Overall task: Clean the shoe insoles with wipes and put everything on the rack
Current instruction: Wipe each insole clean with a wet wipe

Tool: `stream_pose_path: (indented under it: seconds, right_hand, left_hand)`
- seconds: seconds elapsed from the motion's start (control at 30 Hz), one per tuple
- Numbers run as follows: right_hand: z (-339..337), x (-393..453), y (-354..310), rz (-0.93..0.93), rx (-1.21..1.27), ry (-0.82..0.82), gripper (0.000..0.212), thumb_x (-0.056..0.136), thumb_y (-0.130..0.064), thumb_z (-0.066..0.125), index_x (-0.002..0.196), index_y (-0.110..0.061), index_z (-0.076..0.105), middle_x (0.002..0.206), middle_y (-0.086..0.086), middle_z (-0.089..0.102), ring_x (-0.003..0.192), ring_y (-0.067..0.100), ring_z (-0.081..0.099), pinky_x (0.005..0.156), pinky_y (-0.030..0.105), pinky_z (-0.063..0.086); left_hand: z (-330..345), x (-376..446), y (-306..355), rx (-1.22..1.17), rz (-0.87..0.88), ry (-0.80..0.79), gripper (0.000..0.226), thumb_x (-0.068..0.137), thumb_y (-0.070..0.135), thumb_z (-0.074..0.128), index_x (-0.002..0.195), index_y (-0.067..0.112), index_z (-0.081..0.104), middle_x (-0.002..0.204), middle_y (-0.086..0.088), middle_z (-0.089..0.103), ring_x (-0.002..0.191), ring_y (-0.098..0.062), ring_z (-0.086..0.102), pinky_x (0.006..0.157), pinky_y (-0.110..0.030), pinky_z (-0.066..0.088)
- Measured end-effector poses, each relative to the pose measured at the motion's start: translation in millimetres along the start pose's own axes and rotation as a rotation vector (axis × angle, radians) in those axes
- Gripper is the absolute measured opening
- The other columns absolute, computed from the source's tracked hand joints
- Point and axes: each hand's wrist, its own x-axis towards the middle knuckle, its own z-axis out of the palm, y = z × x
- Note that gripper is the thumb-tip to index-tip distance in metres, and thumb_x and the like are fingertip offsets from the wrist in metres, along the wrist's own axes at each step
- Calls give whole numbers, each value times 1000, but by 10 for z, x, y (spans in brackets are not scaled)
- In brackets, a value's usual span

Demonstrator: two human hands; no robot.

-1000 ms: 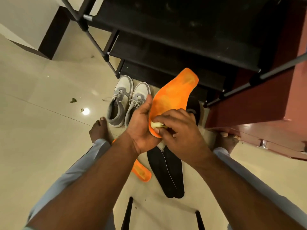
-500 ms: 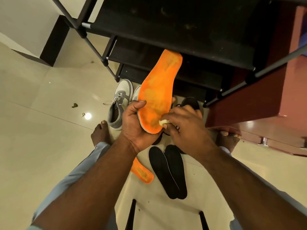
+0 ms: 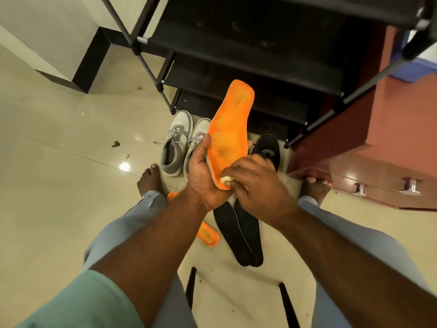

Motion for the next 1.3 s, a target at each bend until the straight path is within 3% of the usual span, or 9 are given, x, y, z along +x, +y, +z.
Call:
stream_pose_path:
  seconds: [0.13, 0.3, 0.37, 0.57, 0.67, 0.83, 0.97, 1.07, 1.3]
  right_hand:
    - [-171, -377, -160, 92, -30, 41, 29, 82, -25, 47, 97, -18, 70, 91, 1, 64, 86, 25, 53, 73, 43, 47]
    - [-187, -948, -584, 39, -6, 45, 26, 84, -24, 50, 99, -17, 70, 92, 2, 65, 84, 25, 53, 72, 38, 40]
    - [-222, -998, -596, 113, -77, 51, 27, 83, -25, 51, 100, -18, 70, 93, 3, 65, 85, 29, 55, 74, 39, 40]
    - [-226, -1250, -917, -77, 55, -7, 24, 85, -22, 54, 100, -14, 70, 89, 4, 63, 80, 22, 53, 71, 33, 42]
    - [-234, -1200, -726, 92, -41, 1, 23, 86, -23, 54, 102, -17, 70, 93, 4, 63, 84, 23, 52, 72, 37, 45]
    - [-213, -1262, -785, -102, 115, -126, 24, 84, -20, 53, 99, -13, 70, 93, 2, 65, 88, 22, 56, 78, 30, 42]
    - [-174, -1087, -660, 20, 43, -54, 26, 78, -1, 57, 98, -8, 72, 93, 10, 68, 87, 31, 61, 74, 45, 53]
    - [-152, -1143, -724, -118, 24, -95, 26, 75, 1, 61, 97, -6, 72, 90, 11, 69, 85, 31, 65, 67, 46, 56]
    - [-168, -1031, -747, -29, 84, 52, 28, 77, -2, 55, 98, -7, 73, 93, 10, 69, 87, 29, 66, 70, 43, 56]
  left_hand:
    - [190, -555, -241, -20, 24, 52, 61, 82, 36, 49, 135, 5, 52, 130, -19, 57, 115, -35, 57, 101, -46, 41]
    - [258, -1168, -564, -45, 49, 55, 56, 75, 23, 41, 126, 3, 55, 111, -20, 68, 93, -34, 70, 74, -39, 59]
    - [242, -1294, -655, -42, 87, 67, 60, 76, 30, 43, 131, 6, 53, 116, -18, 65, 99, -33, 65, 82, -38, 54]
    - [202, -1478, -792, -58, 41, 57, 102, 77, 84, 35, 147, 10, 43, 139, -18, 53, 112, -32, 62, 86, -44, 58]
    - [182, -1446, -827, -42, 43, 69, 94, 83, 76, 39, 149, 9, 40, 139, -17, 51, 117, -34, 57, 98, -47, 47]
    - [96, -1313, -716, -16, 7, 21, 86, 77, 51, 48, 150, 8, 37, 129, -14, 58, 118, -37, 56, 90, -49, 54]
    - [60, -1157, -616, 56, -2, 1, 89, 82, 71, 40, 150, 14, 39, 127, -18, 61, 118, -38, 59, 98, -52, 44]
    - [68, -1060, -573, 78, -72, 46, 102, 74, 92, 24, 142, 20, 48, 122, -16, 67, 107, -39, 66, 91, -54, 48]
    - [73, -1082, -811, 97, -194, 53, 106, 78, 91, 21, 128, 6, 59, 117, -19, 67, 105, -34, 67, 89, -47, 55]
